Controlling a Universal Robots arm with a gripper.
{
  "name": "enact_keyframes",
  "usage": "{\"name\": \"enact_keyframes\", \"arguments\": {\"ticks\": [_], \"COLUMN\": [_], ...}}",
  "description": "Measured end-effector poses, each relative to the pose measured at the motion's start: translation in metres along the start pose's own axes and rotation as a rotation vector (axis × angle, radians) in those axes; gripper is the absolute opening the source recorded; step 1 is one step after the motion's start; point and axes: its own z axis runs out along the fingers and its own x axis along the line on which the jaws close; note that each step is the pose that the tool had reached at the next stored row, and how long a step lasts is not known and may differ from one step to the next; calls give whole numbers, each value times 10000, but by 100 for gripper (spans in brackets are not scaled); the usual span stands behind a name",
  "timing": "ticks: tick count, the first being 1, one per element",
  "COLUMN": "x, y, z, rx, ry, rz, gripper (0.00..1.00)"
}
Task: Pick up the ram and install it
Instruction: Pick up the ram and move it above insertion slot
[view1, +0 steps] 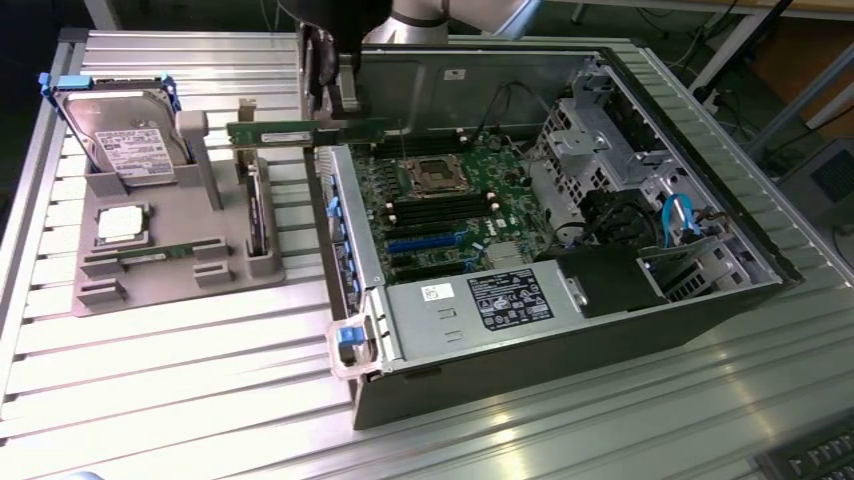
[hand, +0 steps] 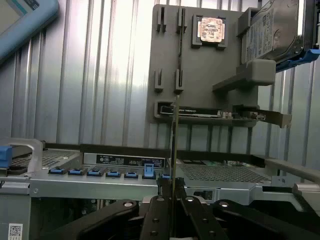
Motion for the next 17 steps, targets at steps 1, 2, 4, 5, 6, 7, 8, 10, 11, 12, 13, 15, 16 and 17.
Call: {"name": "enact_keyframes", "arguments": {"ticks": [1, 2, 4, 5, 6, 7, 8, 10, 11, 12, 13, 15, 16, 17], "x": [3, 5, 11, 14, 18, 22, 25, 32, 34, 37, 43, 54, 57, 62], "y": [-34, -65, -146, -188, -245, -293, -330, -418, -453, -492, -566, -709, -746, -812], "z": [-4, -7, -16, -21, -27, -31, -34, -42, -45, -49, -55, -67, -70, -75], "rx": [0, -1, -1, -1, -2, -1, -1, -1, -2, -2, -2, -2, -3, -4], "ry": [-2, -4, -9, -13, -16, -20, -23, -30, -33, -36, -41, -51, -54, -58], "rz": [-3, -5, -10, -14, -18, -23, -27, -38, -42, -45, -56, -74, -80, -89], "gripper": [14, 14, 14, 14, 14, 14, 14, 14, 14, 14, 14, 14, 14, 14]}}
